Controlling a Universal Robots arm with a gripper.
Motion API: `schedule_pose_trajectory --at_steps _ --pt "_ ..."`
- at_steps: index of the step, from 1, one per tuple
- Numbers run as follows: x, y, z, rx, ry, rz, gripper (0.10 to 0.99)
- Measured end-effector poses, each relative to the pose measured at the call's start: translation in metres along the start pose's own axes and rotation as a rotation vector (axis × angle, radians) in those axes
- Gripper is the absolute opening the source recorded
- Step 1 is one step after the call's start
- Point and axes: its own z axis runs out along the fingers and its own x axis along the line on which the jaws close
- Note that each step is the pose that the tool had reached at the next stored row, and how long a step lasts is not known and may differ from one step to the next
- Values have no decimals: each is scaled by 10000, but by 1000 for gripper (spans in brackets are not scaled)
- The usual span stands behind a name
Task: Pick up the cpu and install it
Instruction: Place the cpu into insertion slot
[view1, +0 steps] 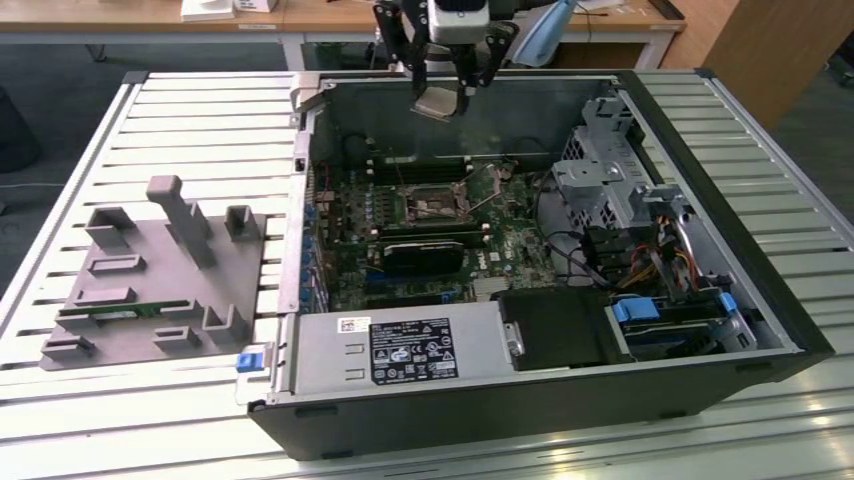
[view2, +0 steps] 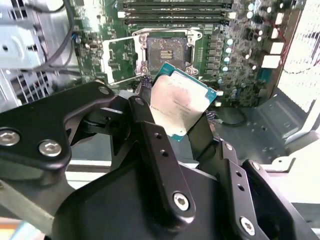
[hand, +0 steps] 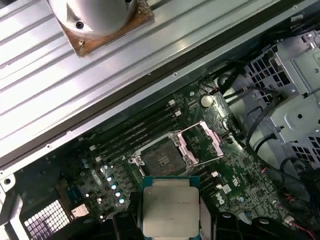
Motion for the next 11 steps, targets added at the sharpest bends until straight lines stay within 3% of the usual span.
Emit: schedule_pose_trajectory --at_steps 11 --pt "1 -4 54 33 -129 1996 541"
